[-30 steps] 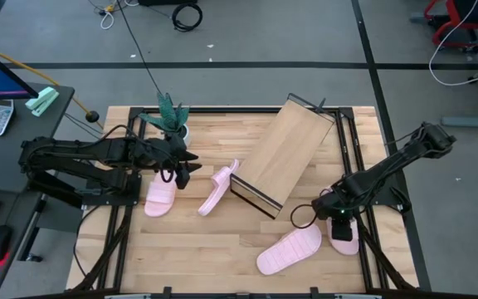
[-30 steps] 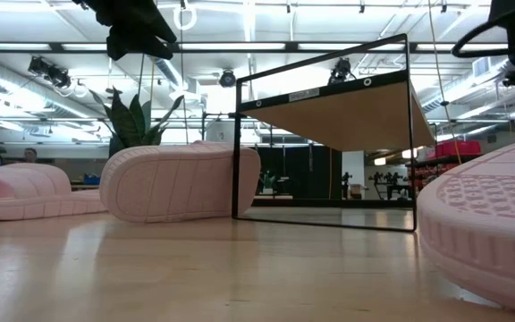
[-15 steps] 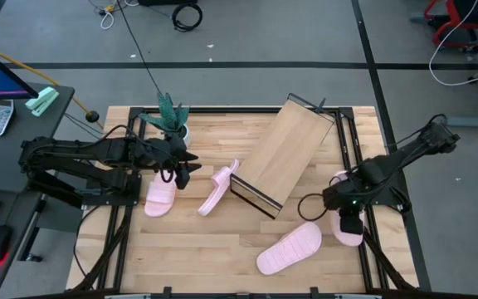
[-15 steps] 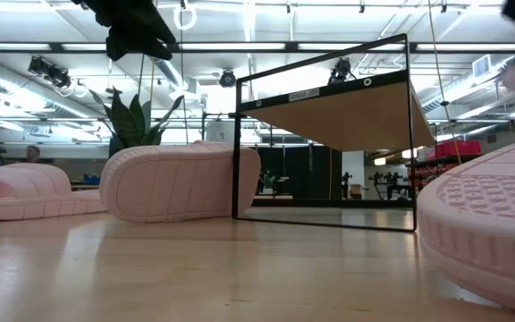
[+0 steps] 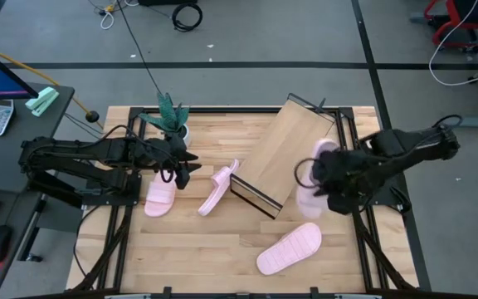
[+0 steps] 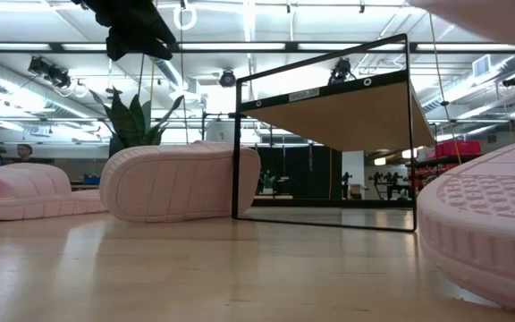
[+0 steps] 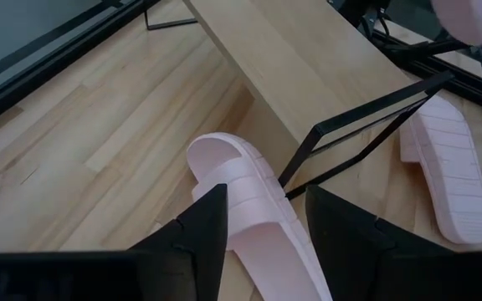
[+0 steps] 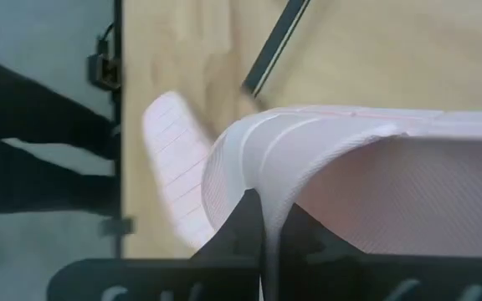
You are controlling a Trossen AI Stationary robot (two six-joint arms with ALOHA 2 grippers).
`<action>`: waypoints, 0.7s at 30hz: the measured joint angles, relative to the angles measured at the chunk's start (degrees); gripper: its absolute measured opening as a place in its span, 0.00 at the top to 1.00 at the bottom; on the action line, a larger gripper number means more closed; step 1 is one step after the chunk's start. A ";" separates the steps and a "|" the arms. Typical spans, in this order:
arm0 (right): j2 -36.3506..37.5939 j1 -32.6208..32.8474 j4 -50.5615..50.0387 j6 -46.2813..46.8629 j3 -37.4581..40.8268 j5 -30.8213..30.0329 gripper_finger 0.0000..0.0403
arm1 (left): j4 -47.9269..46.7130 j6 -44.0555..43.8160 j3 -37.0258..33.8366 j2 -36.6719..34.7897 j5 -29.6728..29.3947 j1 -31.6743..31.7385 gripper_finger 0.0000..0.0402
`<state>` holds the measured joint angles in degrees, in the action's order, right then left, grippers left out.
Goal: Pick and place slides into the shelf
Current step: Put the pink slide on the shelf
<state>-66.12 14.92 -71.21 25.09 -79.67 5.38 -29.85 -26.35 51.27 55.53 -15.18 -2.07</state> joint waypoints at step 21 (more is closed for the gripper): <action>-16.19 -19.80 -7.92 -55.49 -8.18 13.09 0.98 | -0.01 -0.02 0.00 0.00 0.00 -0.07 0.60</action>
<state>-82.31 -4.88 -79.14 -30.41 -87.85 18.47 -29.85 -26.37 51.27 55.53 -15.18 -2.13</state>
